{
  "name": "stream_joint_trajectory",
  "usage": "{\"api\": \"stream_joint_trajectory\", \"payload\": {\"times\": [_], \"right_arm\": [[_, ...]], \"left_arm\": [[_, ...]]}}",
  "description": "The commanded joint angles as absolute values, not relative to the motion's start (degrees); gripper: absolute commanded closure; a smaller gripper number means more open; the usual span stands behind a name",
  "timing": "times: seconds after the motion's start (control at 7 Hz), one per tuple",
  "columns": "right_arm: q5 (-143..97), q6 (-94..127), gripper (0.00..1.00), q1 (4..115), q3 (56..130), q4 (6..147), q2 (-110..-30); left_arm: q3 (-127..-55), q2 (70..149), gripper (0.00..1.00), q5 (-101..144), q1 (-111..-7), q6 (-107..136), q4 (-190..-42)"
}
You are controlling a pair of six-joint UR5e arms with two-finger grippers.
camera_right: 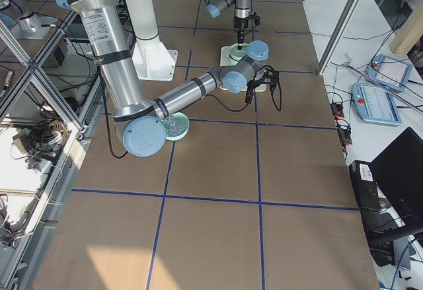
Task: Stack green bowls together
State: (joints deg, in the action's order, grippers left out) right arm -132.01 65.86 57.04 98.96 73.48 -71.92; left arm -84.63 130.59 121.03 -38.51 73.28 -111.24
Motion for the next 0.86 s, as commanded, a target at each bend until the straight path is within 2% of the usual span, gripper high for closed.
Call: {"api": "stream_joint_trajectory", "payload": {"times": [0.0, 0.14, 0.29, 0.43, 0.71], "right_arm": [[-132.0, 65.9, 0.0, 57.0, 99.0, 73.5, -71.9], [-132.0, 65.8, 0.0, 57.0, 98.8, 73.6, -71.9], [-132.0, 65.8, 0.0, 57.0, 98.8, 73.5, -71.9], [-131.9, 65.8, 0.0, 57.0, 98.7, 73.6, -71.9], [-131.9, 65.6, 0.0, 57.0, 98.5, 73.6, -71.9]], "left_arm": [[-84.5, 130.7, 1.0, 120.7, -38.1, 73.2, -111.4], [-84.5, 130.7, 0.91, 120.3, -37.7, 73.2, -111.4], [-84.5, 130.7, 0.1, 120.1, -37.6, 72.2, -111.7], [-84.5, 130.6, 0.0, 120.0, -37.6, 71.9, -112.8], [-85.7, 130.5, 0.0, 120.0, -39.4, 71.8, -115.0]]}}
